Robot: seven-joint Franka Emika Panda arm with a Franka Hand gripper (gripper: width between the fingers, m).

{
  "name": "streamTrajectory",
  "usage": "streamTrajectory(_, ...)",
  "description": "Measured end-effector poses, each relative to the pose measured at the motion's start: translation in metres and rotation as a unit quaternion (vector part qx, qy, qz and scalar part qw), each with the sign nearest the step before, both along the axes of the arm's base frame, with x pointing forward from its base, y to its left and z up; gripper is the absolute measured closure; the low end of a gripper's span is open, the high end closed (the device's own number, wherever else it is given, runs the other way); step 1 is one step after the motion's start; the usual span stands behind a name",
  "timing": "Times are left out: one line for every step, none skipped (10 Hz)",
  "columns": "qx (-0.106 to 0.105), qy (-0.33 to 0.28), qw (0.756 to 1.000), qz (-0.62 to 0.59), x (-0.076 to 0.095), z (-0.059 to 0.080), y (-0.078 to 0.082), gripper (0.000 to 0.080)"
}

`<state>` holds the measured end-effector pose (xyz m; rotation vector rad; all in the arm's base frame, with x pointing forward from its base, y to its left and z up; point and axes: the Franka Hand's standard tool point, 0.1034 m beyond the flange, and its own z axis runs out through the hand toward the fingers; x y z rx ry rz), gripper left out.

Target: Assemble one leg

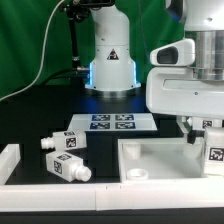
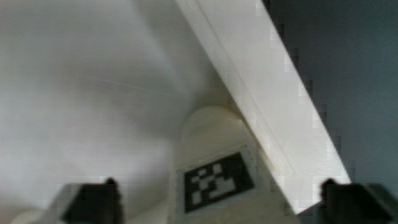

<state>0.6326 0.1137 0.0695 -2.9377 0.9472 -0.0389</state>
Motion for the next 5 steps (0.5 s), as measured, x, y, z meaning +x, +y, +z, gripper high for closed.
streamTrajectory(0.001, 0.001, 0.999, -0.032, 0.0000, 0.0000, 0.0001, 0.0438)
streamTrajectory(0.002, 0.002, 0.999, -0.051, 0.0000, 0.0001, 0.0003, 0.0515)
streamTrajectory(0.004, 0.004, 0.996, -0.092, -0.0001, 0.0001, 0.0007, 0.0515)
streamTrajectory(0.005, 0.005, 0.993, -0.122, -0.0003, 0.0000, 0.0016, 0.0515)
streamTrajectory(0.007, 0.009, 0.978, -0.207, -0.0019, -0.0008, 0.0070, 0.0515)
